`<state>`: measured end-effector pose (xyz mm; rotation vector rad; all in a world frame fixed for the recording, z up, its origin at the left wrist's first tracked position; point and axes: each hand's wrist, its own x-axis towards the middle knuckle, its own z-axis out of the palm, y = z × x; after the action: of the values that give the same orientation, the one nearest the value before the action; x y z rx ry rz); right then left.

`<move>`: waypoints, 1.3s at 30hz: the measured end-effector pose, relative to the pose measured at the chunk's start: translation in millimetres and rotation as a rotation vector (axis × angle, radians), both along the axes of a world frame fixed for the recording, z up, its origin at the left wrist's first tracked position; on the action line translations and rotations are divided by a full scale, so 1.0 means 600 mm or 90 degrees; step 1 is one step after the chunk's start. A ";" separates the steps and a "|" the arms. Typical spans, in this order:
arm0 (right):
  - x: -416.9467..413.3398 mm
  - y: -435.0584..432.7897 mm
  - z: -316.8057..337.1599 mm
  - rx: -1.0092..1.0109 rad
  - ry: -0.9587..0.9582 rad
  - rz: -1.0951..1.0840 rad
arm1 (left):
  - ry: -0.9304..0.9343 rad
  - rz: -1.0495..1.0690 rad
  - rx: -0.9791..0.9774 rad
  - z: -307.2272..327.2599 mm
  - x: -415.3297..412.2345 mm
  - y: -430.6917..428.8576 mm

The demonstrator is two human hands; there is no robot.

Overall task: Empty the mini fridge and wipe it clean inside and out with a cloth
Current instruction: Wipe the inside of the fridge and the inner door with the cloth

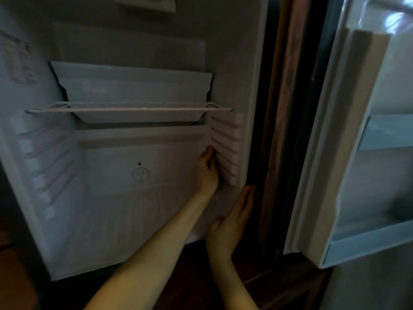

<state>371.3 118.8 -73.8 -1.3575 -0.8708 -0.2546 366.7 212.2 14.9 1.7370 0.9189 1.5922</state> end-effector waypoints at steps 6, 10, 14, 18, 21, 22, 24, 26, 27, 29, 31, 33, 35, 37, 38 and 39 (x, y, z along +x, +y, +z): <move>0.005 0.001 0.001 -0.033 -0.024 -0.023 | -0.051 -0.127 -0.008 -0.004 -0.020 -0.058; -0.002 -0.006 0.006 -0.061 -0.048 -0.041 | -0.012 -0.224 0.061 -0.031 -0.035 -0.124; -0.003 -0.011 0.009 -0.043 -0.018 -0.004 | 0.029 -0.177 0.081 -0.031 -0.037 -0.089; -0.009 -0.013 0.015 -0.027 0.006 -0.016 | 0.037 -0.098 0.014 -0.010 -0.024 -0.022; -0.009 -0.009 0.012 -0.036 0.007 -0.023 | 0.038 -0.049 0.002 -0.003 -0.024 0.019; -0.008 -0.008 0.012 -0.038 0.005 -0.026 | 0.020 -0.029 0.006 -0.003 -0.023 0.024; -0.008 -0.008 0.010 -0.036 0.000 -0.038 | -0.033 0.003 -0.003 -0.002 -0.017 0.024; -0.008 -0.009 0.011 -0.036 0.006 -0.038 | -0.121 0.000 -0.022 0.002 -0.009 0.019; -0.007 -0.008 0.011 -0.026 0.000 -0.038 | -0.159 0.004 -0.026 0.008 -0.006 0.016; -0.006 -0.007 0.012 -0.013 -0.015 -0.040 | -0.204 0.030 -0.055 0.023 -0.002 0.019; -0.006 -0.006 0.012 -0.016 -0.015 -0.039 | -0.265 0.040 -0.106 0.035 -0.002 0.022; -0.005 -0.006 0.012 -0.015 -0.012 -0.039 | -0.302 0.046 -0.143 0.043 -0.003 0.028; -0.004 -0.006 0.010 -0.021 -0.013 -0.037 | -0.314 0.043 -0.182 0.048 -0.005 0.033; -0.005 -0.007 0.009 -0.025 -0.009 -0.032 | -0.308 0.036 -0.215 0.051 -0.008 0.030; -0.005 -0.007 0.009 -0.028 -0.006 -0.033 | -0.300 0.034 -0.219 0.050 -0.009 0.025; -0.006 -0.007 0.008 -0.031 -0.004 -0.037 | -0.288 0.028 -0.213 0.049 -0.012 0.014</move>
<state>367.7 114.3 -69.0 -1.4291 -0.8484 -0.2854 359.6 220.8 44.6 1.0767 0.9314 1.6515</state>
